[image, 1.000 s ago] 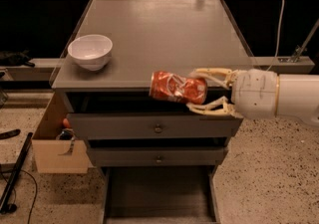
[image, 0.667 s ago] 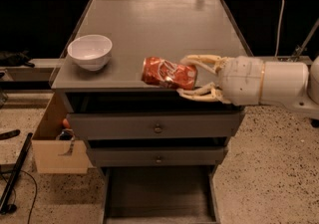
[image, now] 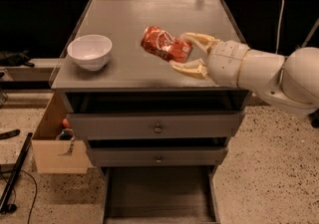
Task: Pick coke can from bottom drawer and place on counter
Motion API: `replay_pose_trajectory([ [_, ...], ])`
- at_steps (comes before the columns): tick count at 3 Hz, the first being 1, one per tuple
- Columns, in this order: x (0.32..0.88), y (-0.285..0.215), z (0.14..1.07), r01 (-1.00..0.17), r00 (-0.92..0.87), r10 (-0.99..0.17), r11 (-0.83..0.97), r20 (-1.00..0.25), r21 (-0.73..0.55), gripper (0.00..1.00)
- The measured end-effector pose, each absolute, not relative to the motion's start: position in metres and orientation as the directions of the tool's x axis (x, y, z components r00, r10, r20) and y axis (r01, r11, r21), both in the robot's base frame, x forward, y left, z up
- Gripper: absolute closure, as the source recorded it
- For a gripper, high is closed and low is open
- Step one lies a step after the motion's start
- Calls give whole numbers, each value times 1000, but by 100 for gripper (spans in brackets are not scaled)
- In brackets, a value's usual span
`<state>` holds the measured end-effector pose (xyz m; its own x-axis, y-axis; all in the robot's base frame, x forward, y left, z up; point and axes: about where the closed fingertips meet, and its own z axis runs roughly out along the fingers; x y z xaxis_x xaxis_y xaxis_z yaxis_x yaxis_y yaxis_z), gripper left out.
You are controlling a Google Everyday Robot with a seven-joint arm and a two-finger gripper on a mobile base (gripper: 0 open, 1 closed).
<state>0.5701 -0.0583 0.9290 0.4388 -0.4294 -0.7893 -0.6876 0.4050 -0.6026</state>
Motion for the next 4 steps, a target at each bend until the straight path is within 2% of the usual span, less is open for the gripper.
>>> replay_pose_trajectory([
  [2,601,-56,931,-650,407,-455,465,-792,-602,100],
  [4,610,-105,916,-636,290,-521,522,-803,-569,100],
])
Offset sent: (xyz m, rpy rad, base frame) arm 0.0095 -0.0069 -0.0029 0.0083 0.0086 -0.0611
